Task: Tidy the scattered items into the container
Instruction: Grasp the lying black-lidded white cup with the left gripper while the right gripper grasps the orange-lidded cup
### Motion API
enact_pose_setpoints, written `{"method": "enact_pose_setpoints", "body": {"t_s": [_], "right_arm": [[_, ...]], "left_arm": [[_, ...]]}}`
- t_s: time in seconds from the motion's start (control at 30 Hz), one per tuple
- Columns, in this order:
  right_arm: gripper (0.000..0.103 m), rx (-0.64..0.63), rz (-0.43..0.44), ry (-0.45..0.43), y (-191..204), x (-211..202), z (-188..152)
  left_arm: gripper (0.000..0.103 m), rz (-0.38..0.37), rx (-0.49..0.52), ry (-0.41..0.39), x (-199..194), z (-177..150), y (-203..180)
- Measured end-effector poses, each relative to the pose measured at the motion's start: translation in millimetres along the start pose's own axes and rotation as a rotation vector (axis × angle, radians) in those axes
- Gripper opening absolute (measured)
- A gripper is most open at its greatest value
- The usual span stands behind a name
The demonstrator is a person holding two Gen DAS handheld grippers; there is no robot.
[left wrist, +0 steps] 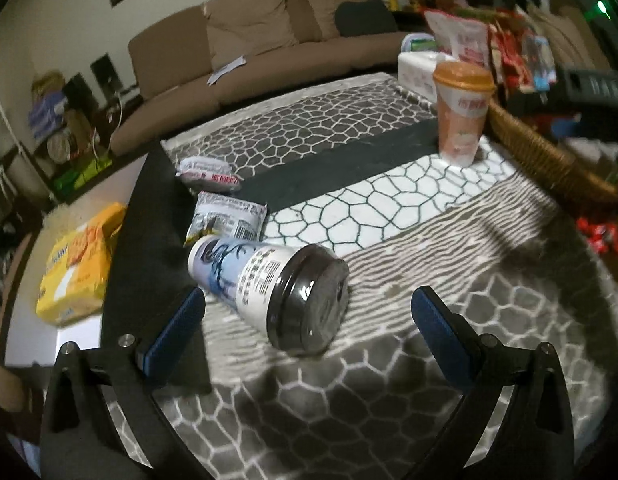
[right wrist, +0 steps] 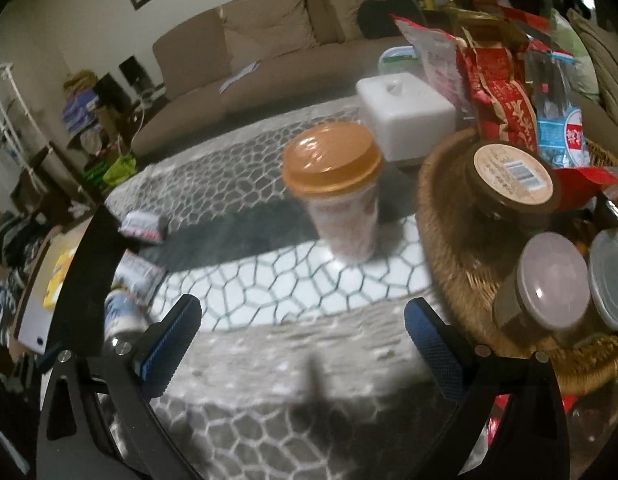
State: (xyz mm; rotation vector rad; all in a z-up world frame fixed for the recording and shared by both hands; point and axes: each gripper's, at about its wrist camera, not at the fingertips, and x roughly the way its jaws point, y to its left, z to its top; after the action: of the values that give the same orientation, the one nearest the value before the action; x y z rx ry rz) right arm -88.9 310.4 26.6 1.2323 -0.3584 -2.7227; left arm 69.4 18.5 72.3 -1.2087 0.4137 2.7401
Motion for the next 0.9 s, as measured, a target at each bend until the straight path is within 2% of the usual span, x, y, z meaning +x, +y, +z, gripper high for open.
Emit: {"method": "enact_pose_setpoints", "body": {"t_s": [0.3,0.5,0.7,0.9], "right_arm": [[0.103,-0.022,-0.006,-0.021,-14.1,47.1,23.2],[0.103,-0.094,-0.061,-0.042,-9.0,72.0,36.4],[0.103,-0.11,-0.098,-0.034,-11.8,96.6,49.9],[0.103,-0.122,-0.084,-0.05,-9.0,108.9,56.9]], "left_arm": [[0.103,-0.034,-0.036,0.005,36.4,-4.7,11.4],[0.103,-0.047,-0.051,-0.006,52.7,-12.3,19.3],[0.103,0.003,-0.015,-0.027,63.2,-21.8,13.9],[0.103,0.073,0.044,-0.053,74.0,-26.1,7.3]]}}
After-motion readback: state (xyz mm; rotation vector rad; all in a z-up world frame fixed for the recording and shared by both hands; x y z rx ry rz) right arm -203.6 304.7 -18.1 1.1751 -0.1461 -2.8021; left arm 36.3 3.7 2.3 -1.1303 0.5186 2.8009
